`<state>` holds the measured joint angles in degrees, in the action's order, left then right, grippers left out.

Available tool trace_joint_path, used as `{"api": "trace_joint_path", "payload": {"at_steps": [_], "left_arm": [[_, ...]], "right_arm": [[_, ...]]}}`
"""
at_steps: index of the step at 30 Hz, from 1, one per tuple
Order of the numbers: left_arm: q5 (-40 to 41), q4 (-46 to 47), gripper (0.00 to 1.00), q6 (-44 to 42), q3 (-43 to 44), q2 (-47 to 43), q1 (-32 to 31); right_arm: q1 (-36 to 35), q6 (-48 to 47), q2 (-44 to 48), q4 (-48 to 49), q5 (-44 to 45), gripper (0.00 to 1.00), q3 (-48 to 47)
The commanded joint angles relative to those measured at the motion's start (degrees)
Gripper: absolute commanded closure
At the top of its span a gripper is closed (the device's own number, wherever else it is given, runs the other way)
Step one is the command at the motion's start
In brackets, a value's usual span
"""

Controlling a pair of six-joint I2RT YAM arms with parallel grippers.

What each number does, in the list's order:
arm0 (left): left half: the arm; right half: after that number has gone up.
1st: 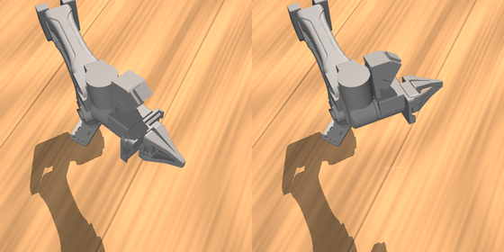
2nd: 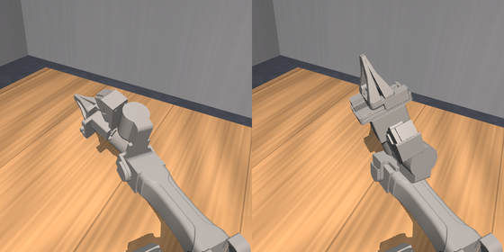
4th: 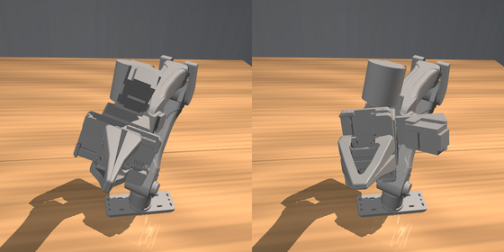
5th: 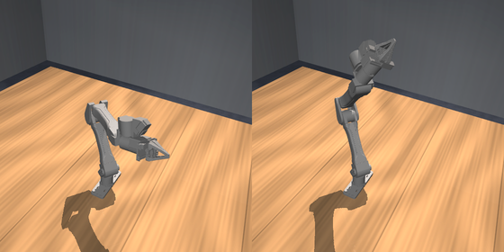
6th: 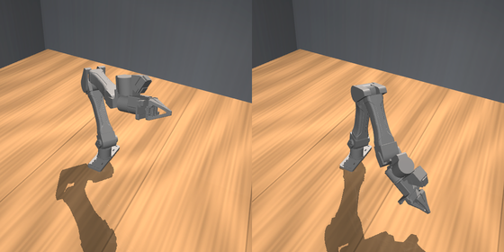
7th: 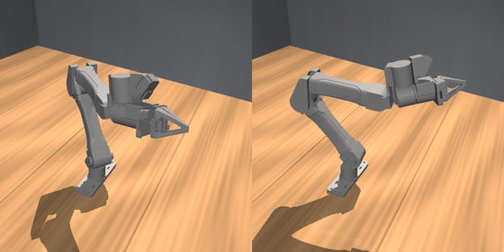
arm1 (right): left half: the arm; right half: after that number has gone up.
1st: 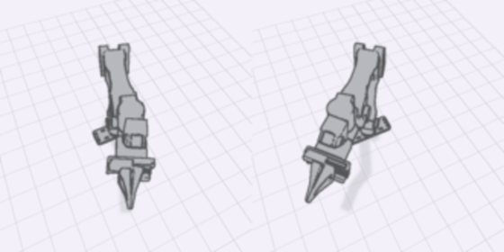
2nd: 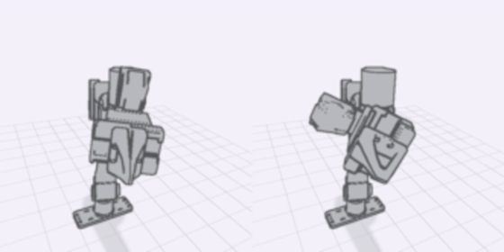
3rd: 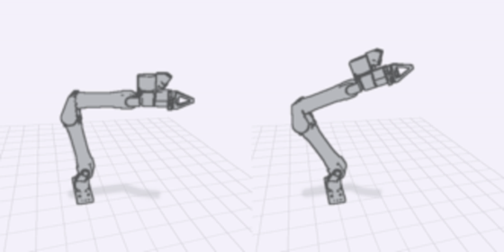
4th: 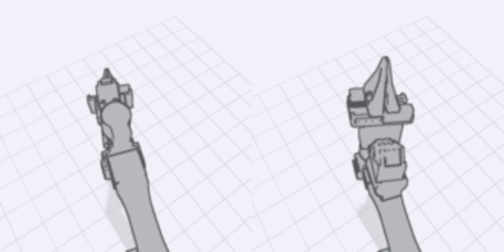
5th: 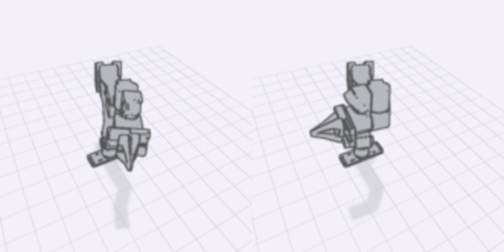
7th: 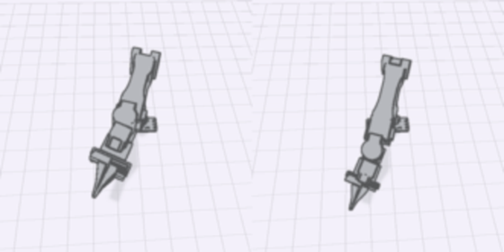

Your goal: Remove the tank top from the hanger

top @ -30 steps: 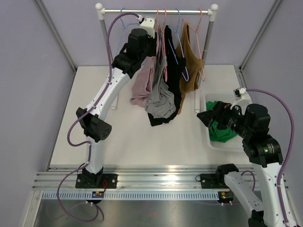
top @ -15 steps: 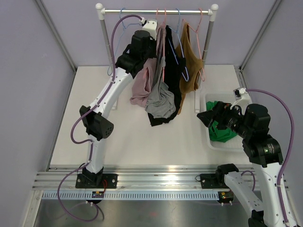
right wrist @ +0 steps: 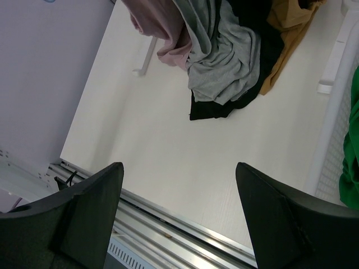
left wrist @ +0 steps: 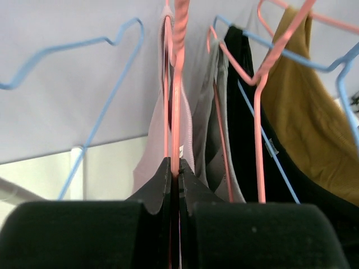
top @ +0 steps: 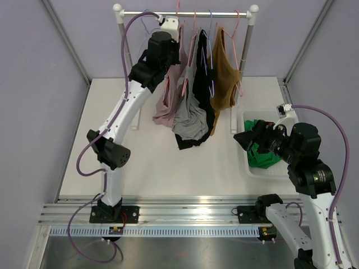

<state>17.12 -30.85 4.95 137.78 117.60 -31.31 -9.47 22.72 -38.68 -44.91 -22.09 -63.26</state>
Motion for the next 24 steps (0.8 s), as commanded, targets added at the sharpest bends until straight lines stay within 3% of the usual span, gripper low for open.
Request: {"api": "trace_joint_path", "payload": {"at_steps": [1,7,19,24], "left_arm": [[3.4,4.9,1.0,-0.6,2.7,-8.3,-0.2],[2.3,-0.9,1.0,0.7,-1.6,-15.5,-0.2],[-7.9,-9.5,1.0,5.8,-23.0,-43.7,-0.2],[-10.6,-17.6,1.0,7.7,-26.2,-53.7,-1.4]], "right_arm": [[0.2,-0.9,-0.3,0.9,-1.3,0.12,-2.4],[0.2,-1.1,-0.6,0.7,-1.6,0.12,-3.6],[0.2,-2.8,-2.5,1.1,-3.2,0.06,-8.2],[0.2,0.8,-5.3,5.2,-12.4,0.03,-9.2]]}}
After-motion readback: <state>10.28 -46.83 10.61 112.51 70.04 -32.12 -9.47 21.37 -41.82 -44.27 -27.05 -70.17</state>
